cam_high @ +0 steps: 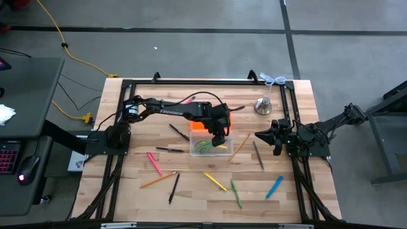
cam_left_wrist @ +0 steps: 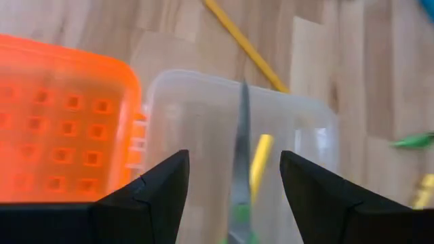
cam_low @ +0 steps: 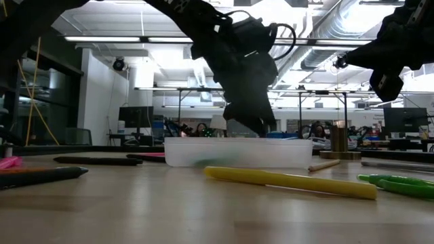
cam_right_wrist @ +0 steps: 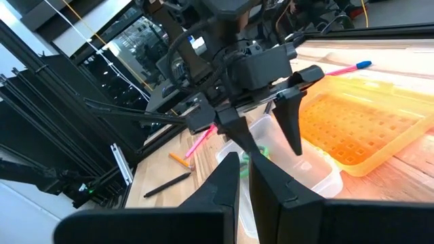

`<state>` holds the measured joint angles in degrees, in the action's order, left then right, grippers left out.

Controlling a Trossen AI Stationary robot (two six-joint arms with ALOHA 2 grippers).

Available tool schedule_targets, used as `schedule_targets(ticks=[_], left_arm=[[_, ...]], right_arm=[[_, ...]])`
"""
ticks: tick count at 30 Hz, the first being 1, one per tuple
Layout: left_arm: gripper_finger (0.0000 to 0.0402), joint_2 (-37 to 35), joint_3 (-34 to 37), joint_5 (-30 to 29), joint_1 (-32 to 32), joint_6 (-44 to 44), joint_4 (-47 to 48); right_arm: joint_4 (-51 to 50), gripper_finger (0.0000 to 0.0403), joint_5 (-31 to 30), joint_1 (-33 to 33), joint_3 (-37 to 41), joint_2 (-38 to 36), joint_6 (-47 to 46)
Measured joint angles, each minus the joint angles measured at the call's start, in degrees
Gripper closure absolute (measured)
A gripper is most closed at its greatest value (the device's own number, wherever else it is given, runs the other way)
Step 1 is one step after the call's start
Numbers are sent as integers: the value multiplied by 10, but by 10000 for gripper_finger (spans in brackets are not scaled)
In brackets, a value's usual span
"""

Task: Pick & place school supplies into a supply box
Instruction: Put the green scissor into the container

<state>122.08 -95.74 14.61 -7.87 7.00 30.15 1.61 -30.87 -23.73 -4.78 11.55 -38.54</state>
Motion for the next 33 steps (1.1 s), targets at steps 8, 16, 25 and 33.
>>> schedule_targets(ticks=[8, 16, 25, 33], left_arm=[[140, 0, 0, -36, 17, -20, -6], [140, 1, 0, -97, 30, -43, -6], [140, 1, 0, -124, 41, -62, -6], [140, 2, 0, -148, 53, -69, -6]], right_arm=[[0, 391, -3, 0, 0, 0, 0], [0, 391, -4, 0, 0, 0, -1], [0, 391, -14, 1, 0, 0, -2], [0, 391, -20, 1, 0, 0, -2]])
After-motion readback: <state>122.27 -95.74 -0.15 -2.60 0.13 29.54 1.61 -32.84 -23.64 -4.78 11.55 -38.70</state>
